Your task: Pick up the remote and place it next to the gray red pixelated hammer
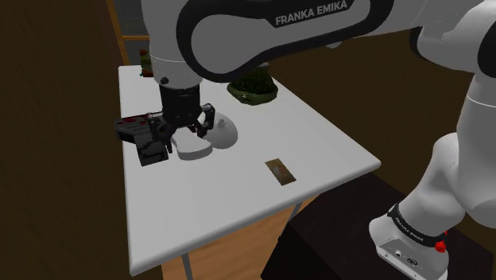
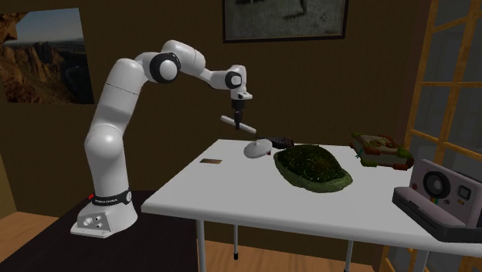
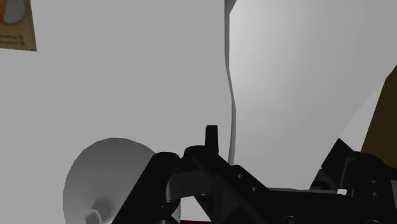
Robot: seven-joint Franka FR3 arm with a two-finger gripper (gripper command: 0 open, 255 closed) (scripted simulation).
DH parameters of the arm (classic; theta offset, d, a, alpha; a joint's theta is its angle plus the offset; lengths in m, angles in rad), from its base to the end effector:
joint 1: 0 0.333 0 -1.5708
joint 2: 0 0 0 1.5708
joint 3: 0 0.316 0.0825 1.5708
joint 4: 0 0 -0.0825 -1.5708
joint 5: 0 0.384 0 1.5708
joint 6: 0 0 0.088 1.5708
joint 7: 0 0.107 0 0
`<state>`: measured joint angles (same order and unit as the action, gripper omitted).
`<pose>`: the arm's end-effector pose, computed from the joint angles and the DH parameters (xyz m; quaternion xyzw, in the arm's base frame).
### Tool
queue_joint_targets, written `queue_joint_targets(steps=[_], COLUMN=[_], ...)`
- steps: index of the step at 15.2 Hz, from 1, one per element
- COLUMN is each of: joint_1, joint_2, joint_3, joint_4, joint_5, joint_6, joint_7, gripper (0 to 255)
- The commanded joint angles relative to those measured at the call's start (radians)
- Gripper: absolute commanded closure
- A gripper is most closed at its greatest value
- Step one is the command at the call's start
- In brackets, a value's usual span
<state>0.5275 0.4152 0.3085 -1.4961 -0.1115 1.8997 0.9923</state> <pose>0.4821 0.4765 0.4409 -0.9973 0.0728 0.0042 0.0085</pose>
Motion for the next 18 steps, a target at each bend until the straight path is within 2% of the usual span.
queue_joint_targets(steps=[1,3,18], joint_1=[0.038,0.089,0.084], joint_2=[0.049,0.129,0.171], joint_3=[0.006,0.009,-0.002], joint_4=[0.076,0.197,0.060], joint_5=[-0.016,-0.039,-0.055], joint_6=[-0.028,-0.073,0.105], joint_7=[0.041,0.083,0.094], gripper=[255,255,255])
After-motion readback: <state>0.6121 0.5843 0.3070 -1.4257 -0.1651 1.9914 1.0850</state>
